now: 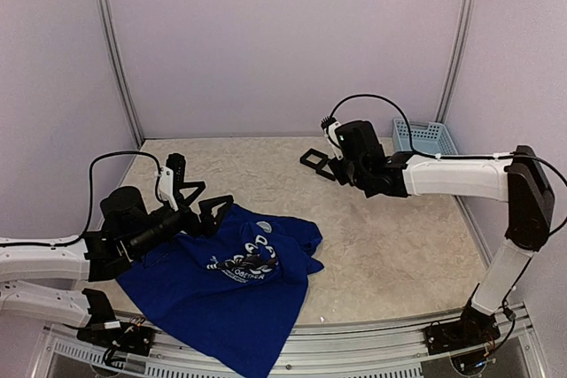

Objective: Remove the brooch from the garment
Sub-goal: Place the brooch in the brooch box.

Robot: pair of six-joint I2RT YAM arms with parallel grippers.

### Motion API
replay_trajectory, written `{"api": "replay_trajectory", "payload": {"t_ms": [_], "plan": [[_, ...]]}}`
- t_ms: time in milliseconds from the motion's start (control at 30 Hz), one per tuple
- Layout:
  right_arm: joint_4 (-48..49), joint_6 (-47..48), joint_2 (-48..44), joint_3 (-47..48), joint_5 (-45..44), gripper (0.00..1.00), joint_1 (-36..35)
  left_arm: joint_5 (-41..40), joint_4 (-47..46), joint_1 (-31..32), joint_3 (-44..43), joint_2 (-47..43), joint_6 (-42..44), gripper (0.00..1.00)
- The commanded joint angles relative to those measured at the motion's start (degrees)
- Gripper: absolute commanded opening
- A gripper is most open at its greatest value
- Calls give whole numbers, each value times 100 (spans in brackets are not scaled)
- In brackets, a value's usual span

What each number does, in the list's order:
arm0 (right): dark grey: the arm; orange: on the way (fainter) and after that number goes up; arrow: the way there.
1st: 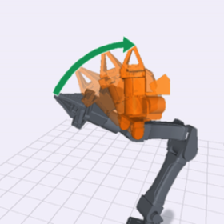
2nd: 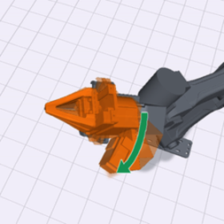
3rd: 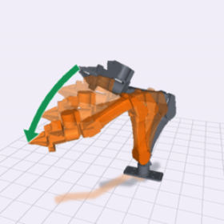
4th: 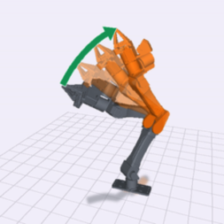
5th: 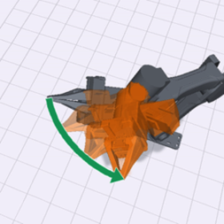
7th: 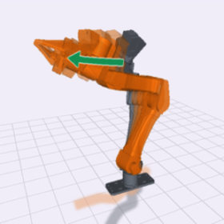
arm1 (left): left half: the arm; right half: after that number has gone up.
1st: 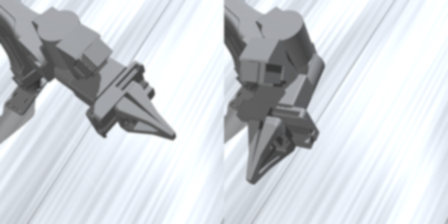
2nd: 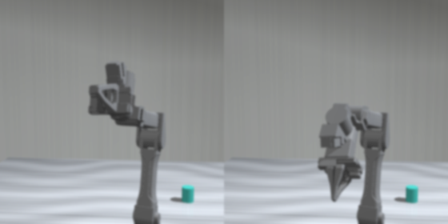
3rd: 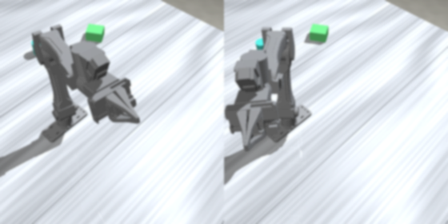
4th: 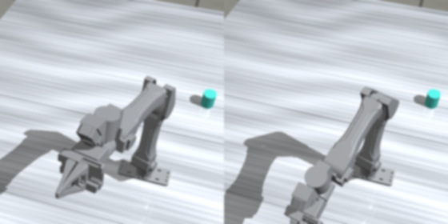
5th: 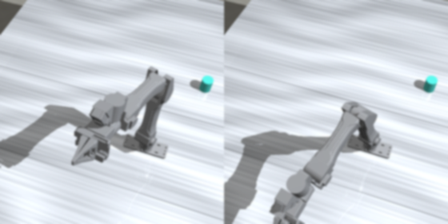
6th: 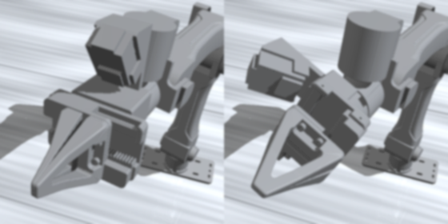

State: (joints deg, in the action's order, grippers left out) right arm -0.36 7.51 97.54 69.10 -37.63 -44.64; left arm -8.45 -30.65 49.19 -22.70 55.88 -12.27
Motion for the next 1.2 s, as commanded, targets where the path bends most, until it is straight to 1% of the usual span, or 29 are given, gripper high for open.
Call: {"api": "replay_trajectory", "payload": {"t_ms": [0,233,400,533,733,900,1167], "plan": [[-308,30,626,421,145,0,452,-67,15,-41,52,7,-67,99],[-561,40,1641,1200,398,0,915,-57,50,-43,38,-8,-54,99],[-755,177,2250,1745,111,0,990,-48,67,-41,30,-15,-65,99],[-922,258,2650,2092,-296,0,1019,-42,88,-42,20,-10,-81,99],[-1003,328,2873,2216,-628,0,1131,23,84,-48,-5,96,-141,99],[-907,493,2967,2196,-599,0,1192,50,112,-41,-33,143,-161,99],[-992,515,3227,2526,-477,0,1325,61,130,-42,-42,160,-161,99]]}}
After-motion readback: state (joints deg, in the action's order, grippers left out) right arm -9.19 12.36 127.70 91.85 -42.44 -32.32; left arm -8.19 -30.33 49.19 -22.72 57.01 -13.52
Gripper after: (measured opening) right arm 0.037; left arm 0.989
